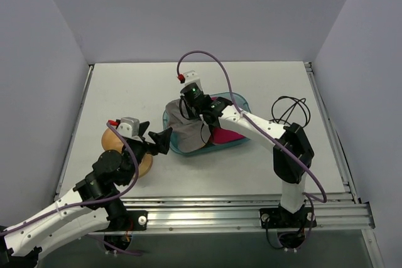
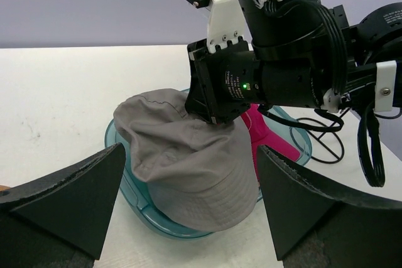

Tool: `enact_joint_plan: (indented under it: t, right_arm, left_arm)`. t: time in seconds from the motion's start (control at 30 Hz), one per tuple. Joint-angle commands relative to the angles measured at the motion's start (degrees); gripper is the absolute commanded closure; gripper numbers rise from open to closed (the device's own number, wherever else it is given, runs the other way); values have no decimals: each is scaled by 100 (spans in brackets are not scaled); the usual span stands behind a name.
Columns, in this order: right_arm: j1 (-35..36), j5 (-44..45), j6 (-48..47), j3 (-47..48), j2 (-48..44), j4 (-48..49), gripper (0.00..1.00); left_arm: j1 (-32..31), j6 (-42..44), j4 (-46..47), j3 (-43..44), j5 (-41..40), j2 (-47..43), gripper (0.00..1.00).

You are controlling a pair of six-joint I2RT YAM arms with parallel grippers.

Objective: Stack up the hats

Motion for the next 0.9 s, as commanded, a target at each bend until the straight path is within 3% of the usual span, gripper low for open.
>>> enact_joint_plan:
  t: [0.0,0.03,0.3,0.67,0.87]
  right_arm:
    - [66,368,-134,363,110,-214,95]
    - [66,420,-152,408,101,-223,100]
    - [84,711,-187,1155,-232,-688,100]
    - [-39,720,-3,-258,-1647,67,100]
    - [-92,290,-160,-58,-1744,120,100]
  left_arm:
    - [-26,93,253,15,-157,55,6]
    - [-18,93,245,23,-192,73,6]
    - [-18,84,218,23,-280,81,6]
    - [-18,67,235,41,-262,187,6]
    - [-18,76,253,41,-315,318,6]
